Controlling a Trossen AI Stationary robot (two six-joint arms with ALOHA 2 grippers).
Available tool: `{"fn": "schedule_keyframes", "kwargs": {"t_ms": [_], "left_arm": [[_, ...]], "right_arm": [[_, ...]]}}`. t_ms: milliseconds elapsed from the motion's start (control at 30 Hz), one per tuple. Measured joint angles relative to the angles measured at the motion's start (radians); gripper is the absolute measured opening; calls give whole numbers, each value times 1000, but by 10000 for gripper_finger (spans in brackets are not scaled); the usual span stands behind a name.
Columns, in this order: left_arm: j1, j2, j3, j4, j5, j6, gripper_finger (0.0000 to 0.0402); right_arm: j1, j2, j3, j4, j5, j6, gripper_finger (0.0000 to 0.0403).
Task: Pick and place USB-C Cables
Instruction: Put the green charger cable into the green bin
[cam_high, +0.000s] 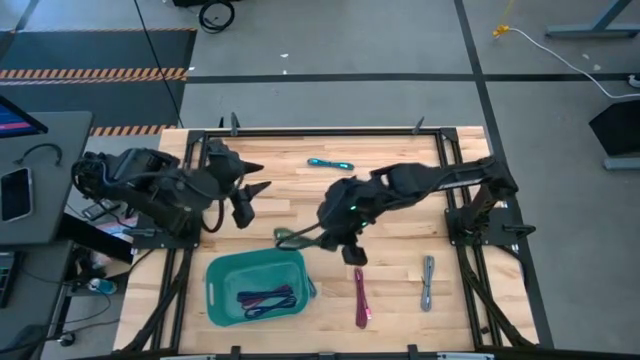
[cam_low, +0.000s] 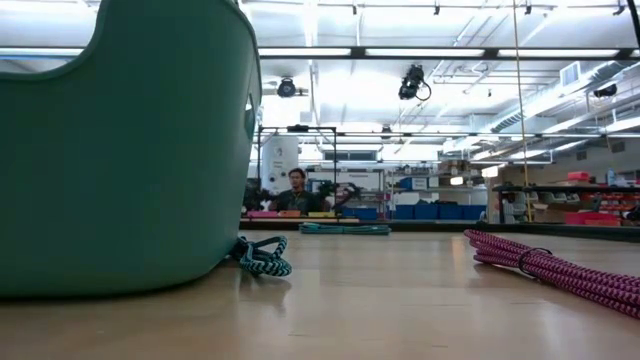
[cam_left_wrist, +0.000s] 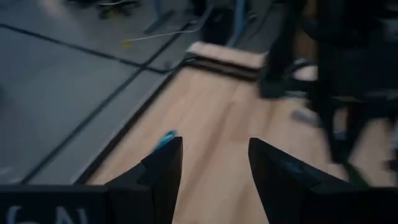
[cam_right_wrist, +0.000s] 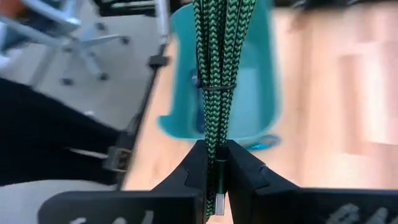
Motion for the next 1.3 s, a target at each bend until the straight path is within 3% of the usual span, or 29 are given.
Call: {"fn": "schedule_keyframes", "kwargs": {"t_ms": [267,500,667,800,900,1100,1300], "left_arm": [[42,30,0,242,278,151,190],[71,39,0,249,308,179,190],[94,39,0,353,312,235,190],[115,43,0,412,410,268,194],[124,50,0,410,458,268,210],[125,87,0,421,460,270,251],[125,110,-1,455,500,294,263]], "right_arm": [[4,-23,189,-65,201,-128,34],[16,-69,282,-136,356,-149,34],[24,-80,282,-136,377,-149,34],[23,-68,282,-137,380,-150,34],[23,-61,281,-149,381,-151,34],[22,-61,281,-152,384,-151,34],[9,-60,281,-156,404,-151,34]]}}
